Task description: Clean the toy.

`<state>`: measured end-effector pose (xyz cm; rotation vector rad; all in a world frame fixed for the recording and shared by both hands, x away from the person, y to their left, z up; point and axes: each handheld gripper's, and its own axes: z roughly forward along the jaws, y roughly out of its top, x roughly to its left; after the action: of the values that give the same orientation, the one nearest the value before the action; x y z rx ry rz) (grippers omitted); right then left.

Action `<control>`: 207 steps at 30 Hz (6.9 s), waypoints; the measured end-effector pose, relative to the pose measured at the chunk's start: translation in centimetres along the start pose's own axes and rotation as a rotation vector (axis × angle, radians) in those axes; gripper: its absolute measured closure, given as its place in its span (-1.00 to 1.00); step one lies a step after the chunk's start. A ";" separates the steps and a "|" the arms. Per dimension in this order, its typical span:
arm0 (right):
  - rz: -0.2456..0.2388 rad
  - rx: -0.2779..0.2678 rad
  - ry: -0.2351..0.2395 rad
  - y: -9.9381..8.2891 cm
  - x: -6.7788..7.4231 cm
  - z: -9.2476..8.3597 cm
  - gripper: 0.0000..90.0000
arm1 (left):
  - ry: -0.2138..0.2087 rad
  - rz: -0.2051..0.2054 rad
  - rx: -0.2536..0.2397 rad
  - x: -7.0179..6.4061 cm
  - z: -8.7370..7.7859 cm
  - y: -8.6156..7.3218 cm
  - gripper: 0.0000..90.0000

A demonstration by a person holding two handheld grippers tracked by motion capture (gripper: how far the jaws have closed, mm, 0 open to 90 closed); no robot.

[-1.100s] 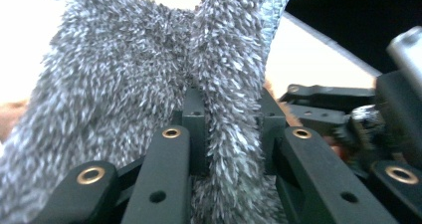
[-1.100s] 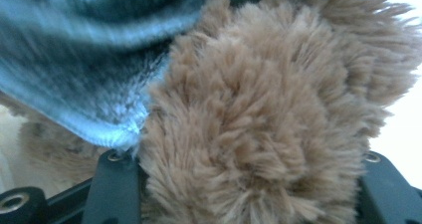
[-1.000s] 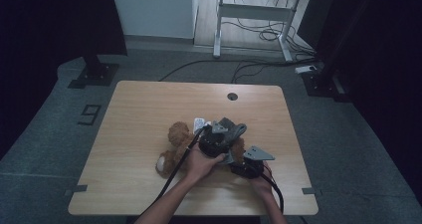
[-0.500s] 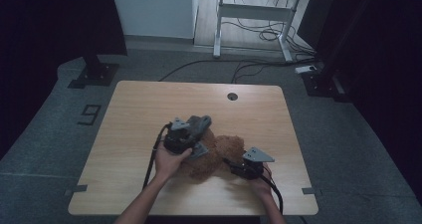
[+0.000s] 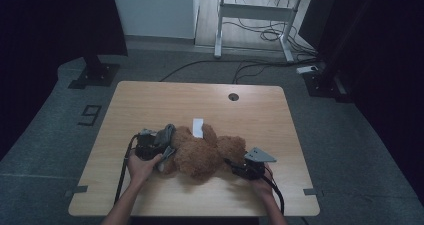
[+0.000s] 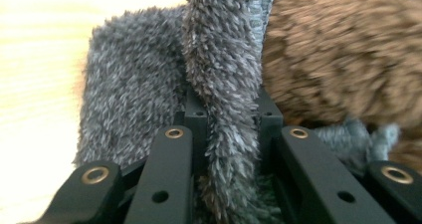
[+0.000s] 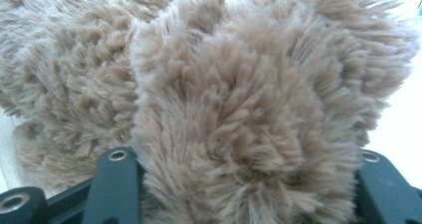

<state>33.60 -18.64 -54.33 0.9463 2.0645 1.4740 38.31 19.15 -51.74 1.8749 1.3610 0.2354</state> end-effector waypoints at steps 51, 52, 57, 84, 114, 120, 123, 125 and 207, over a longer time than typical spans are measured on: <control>0.000 0.007 0.001 0.0 0.0 0.0 -0.05 | 0.040 0.323 -0.017 -11.3 0.8 7.5 0.68; 0.000 0.007 0.002 0.1 0.0 0.0 -0.05 | 0.040 0.323 -0.017 -11.3 0.8 7.5 0.68; -0.004 0.010 -0.002 0.1 0.0 0.0 -0.05 | 0.092 0.207 0.023 -5.1 0.0 5.5 0.68; -0.002 -0.002 -0.006 -0.1 -0.1 0.0 -0.05 | -0.132 0.424 -0.018 -18.7 2.8 7.7 0.67; 0.012 -0.002 -0.005 -0.1 0.0 0.0 -0.06 | 0.048 0.322 -0.057 -8.0 -1.0 3.7 0.67; 0.016 -0.001 -0.007 -0.1 0.0 0.0 -0.06 | 0.095 0.257 -0.017 -4.8 -0.6 2.3 0.67; 0.018 -0.002 -0.006 -0.1 -0.1 0.0 -0.06 | 0.090 0.213 0.021 -3.0 -0.3 0.9 0.66; 0.018 -0.002 -0.004 -0.2 -0.1 0.0 -0.06 | 0.063 0.193 0.019 -2.6 -0.7 0.6 0.65; -0.128 -0.005 -0.082 0.1 -0.8 0.3 -0.50 | -0.188 0.196 -0.149 -10.1 0.4 2.1 0.71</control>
<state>34.32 -19.03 -54.37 0.8421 2.0226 1.3520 35.93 9.97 -47.71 1.8545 1.0075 0.2460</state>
